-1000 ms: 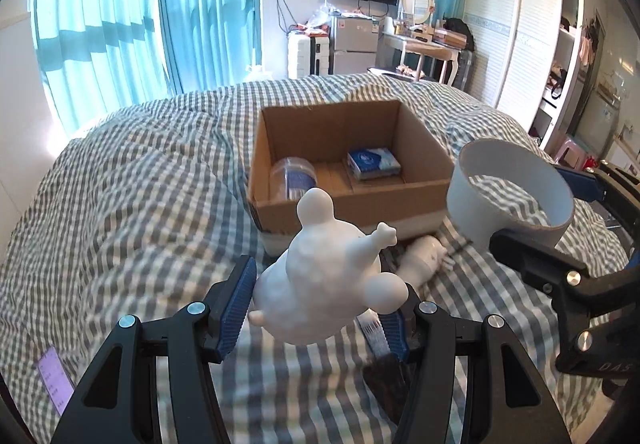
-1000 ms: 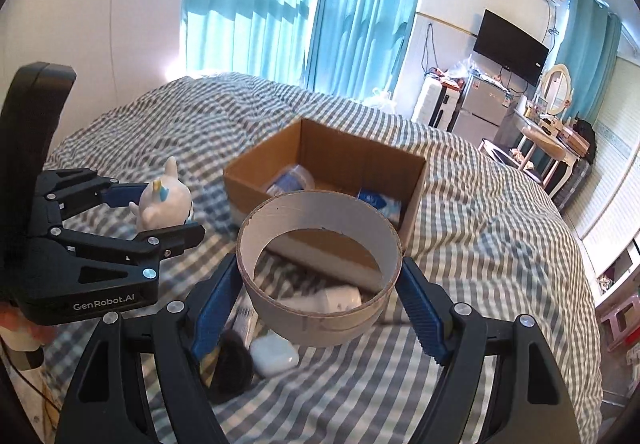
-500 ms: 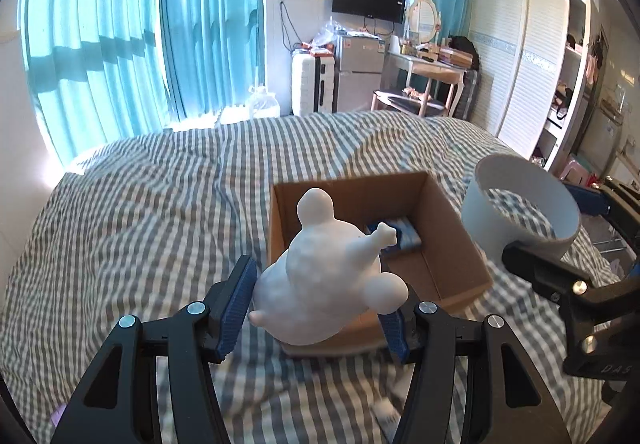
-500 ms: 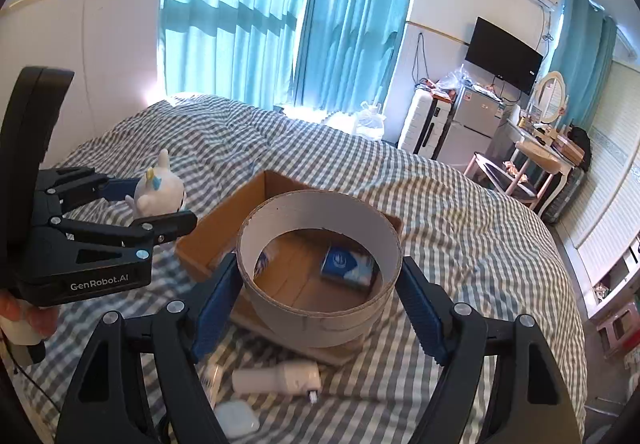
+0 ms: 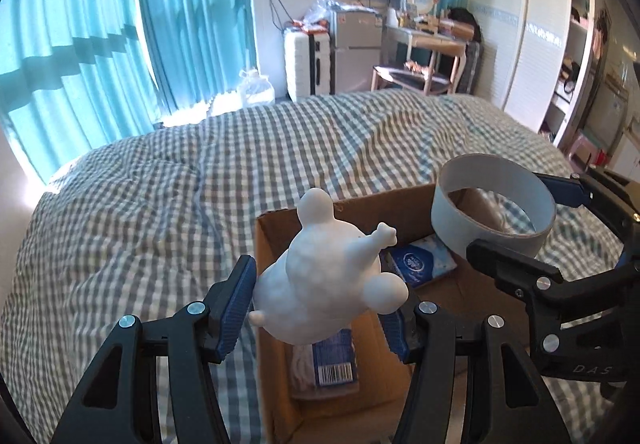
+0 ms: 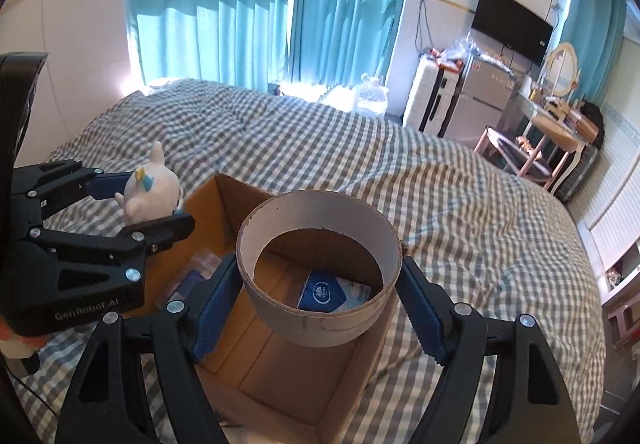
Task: Organize objects
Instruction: 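Lower the figurine and white band into the box and open both grippers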
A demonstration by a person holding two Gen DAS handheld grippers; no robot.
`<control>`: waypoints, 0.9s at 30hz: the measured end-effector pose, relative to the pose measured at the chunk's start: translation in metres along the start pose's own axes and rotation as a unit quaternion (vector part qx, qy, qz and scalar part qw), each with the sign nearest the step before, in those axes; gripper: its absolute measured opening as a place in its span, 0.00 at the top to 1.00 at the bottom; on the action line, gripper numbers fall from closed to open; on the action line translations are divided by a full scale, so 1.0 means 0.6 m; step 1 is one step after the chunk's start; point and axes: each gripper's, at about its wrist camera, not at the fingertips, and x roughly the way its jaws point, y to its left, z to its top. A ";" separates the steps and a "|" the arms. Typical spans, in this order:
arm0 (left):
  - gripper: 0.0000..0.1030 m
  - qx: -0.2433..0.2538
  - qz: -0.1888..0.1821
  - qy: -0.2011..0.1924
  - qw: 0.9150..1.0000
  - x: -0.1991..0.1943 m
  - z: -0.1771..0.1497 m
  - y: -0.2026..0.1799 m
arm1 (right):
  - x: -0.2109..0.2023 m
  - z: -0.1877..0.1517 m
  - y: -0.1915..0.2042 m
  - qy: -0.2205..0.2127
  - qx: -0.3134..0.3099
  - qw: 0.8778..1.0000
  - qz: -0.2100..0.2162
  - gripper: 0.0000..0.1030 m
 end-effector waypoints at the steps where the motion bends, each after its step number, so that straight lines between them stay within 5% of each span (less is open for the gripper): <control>1: 0.43 0.003 0.000 0.008 1.000 0.017 0.002 -0.001 | 0.009 -0.004 -0.002 0.004 0.000 1.000 0.003 0.25; 21: 0.41 0.039 0.000 0.063 0.997 0.138 0.012 -0.024 | 0.054 -0.068 -0.003 0.035 -0.016 0.999 0.032 0.23; 25: 0.21 0.043 0.008 0.045 0.998 0.117 0.011 -0.026 | 0.035 -0.067 -0.008 0.027 -0.004 0.999 0.039 0.16; 27: 0.19 0.044 0.010 0.034 0.998 0.100 0.012 -0.027 | 0.022 -0.064 -0.010 0.020 -0.001 0.999 0.037 0.15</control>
